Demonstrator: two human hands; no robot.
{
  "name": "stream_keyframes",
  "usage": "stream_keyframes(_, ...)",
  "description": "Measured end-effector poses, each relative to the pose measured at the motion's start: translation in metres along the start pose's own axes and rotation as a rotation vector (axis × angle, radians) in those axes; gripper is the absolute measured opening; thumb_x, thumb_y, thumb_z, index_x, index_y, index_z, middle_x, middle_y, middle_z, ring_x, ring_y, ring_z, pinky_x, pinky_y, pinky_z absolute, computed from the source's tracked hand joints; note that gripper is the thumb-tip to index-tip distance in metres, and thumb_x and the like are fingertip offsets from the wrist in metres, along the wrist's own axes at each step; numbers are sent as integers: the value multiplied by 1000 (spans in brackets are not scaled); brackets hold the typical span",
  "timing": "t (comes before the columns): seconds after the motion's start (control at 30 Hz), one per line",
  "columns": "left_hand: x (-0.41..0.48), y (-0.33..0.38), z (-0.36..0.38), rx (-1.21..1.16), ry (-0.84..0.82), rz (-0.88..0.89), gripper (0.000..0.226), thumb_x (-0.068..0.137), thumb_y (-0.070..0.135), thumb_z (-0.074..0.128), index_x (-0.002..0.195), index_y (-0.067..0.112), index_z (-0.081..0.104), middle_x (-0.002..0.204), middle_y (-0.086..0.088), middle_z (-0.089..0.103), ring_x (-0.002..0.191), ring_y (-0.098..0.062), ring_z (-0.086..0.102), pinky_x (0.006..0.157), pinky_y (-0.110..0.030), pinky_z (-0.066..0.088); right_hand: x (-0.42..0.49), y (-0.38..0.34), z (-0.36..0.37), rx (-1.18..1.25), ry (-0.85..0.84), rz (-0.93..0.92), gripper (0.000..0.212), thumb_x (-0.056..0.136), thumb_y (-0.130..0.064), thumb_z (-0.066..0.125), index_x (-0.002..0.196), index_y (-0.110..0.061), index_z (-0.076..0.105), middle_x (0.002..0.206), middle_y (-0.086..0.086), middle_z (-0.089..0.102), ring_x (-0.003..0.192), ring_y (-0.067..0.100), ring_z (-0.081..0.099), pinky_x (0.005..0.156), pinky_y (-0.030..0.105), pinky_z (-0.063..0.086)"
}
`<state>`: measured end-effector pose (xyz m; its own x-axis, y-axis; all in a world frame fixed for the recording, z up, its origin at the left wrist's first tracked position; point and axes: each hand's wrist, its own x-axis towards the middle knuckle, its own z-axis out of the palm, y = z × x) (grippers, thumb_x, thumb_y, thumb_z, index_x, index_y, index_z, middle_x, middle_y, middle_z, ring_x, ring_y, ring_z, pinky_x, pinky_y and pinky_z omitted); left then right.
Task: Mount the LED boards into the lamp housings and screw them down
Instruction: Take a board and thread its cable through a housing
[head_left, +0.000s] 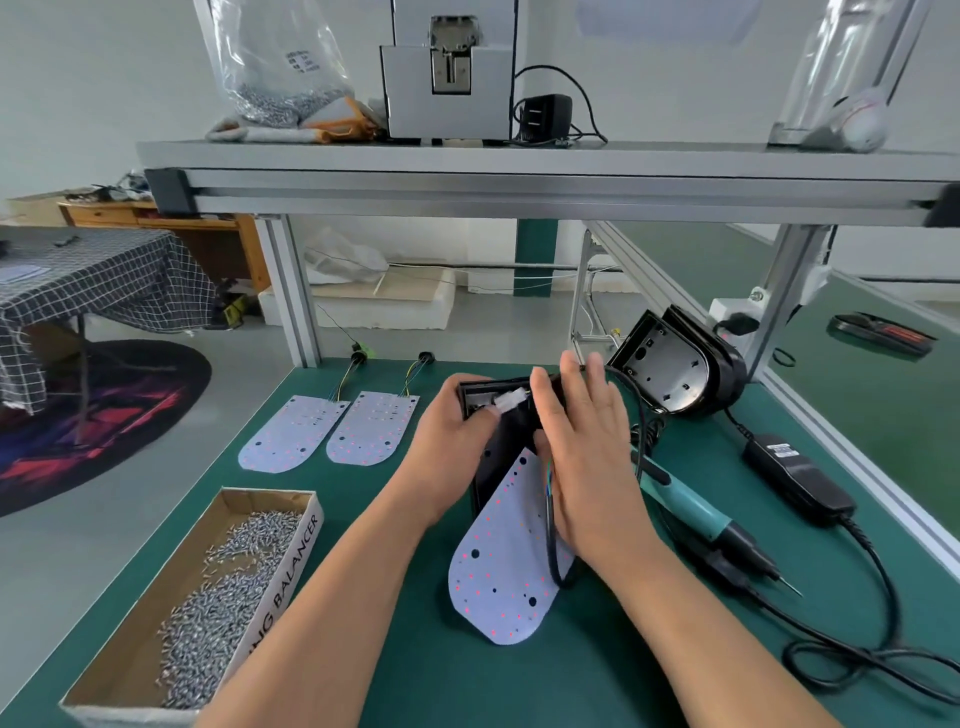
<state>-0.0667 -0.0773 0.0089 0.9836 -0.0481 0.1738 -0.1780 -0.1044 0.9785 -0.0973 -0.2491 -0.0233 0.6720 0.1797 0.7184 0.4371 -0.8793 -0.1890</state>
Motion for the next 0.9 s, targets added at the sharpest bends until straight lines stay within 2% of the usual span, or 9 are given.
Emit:
stream_keyframes(0.1, -2, 2, 2, 60, -4, 48, 22, 104, 8, 60, 113, 28, 66, 104, 6, 76, 95, -11, 70, 90, -32, 55, 3, 3, -8, 1, 129, 37, 49, 102, -7, 56, 152, -8, 53, 153, 16, 47, 145, 44, 39, 117, 60, 34)
stream_keyframes(0.17, -5, 4, 5, 75, -14, 75, 22, 105, 9, 59, 112, 29, 64, 103, 3, 74, 92, -9, 66, 90, -36, 56, 3, 8, -11, 16, 201, 64, 42, 101, -14, 61, 143, -8, 59, 140, 13, 53, 129, 41, 49, 109, 55, 39)
stream_keyframes(0.3, -7, 4, 8, 98, -16, 108, 23, 106, 9, 57, 110, 31, 62, 94, 10, 69, 86, -11, 62, 88, -39, 54, -1, 14, -15, 22, 299, 102, 34, 100, -23, 65, 131, -9, 66, 128, 9, 57, 115, 36, 60, 95, 52, 43)
stream_keyframes(0.4, -8, 4, 9, 107, 2, 109, 27, 105, 7, 56, 108, 34, 62, 91, 16, 70, 86, -8, 62, 85, -33, 53, 0, 14, -17, 23, 268, 64, 24, 99, -27, 69, 120, -16, 75, 104, 1, 65, 93, 33, 62, 81, 50, 43)
stream_keyframes(0.47, -9, 5, 9, 126, 2, 124, 30, 103, 7, 56, 107, 37, 61, 91, 23, 71, 86, -2, 63, 80, -21, 52, 1, 11, -17, 11, 242, 31, 23, 101, -31, 67, 116, -18, 78, 89, 0, 64, 79, 32, 60, 71, 48, 42)
stream_keyframes(0.6, -13, 10, 13, 152, 20, 139, 32, 98, 16, 57, 102, 48, 60, 97, 27, 71, 90, 3, 65, 73, -8, 48, 3, 6, -22, 26, 261, 70, 18, 102, -32, 69, 107, -18, 80, 76, 0, 60, 68, 29, 58, 59, 44, 46)
stream_keyframes(0.7, -17, 11, 15, 158, 35, 147, 30, 91, 25, 54, 105, 51, 59, 100, 28, 72, 94, 2, 67, 74, -7, 48, 5, 0, -26, 33, 247, 77, 13, 98, -26, 71, 102, -17, 79, 72, 0, 60, 65, 29, 59, 57, 44, 48)
stream_keyframes(0.8, -19, 11, 16, 201, 25, 172, 27, 95, 23, 56, 109, 46, 58, 104, 28, 71, 98, 1, 66, 75, -10, 48, 7, -6, -29, 62, 217, 74, 16, 97, -27, 67, 96, -15, 78, 71, 1, 63, 65, 30, 61, 55, 44, 49)
stream_keyframes(0.9, -24, 15, 15, 320, -11, 270, 23, 96, 31, 52, 116, 41, 55, 106, 20, 70, 101, -5, 65, 85, -25, 53, 9, -11, -34, 108, 195, 79, 16, 98, -28, 67, 92, -16, 76, 73, -1, 65, 67, 28, 62, 57, 44, 50)
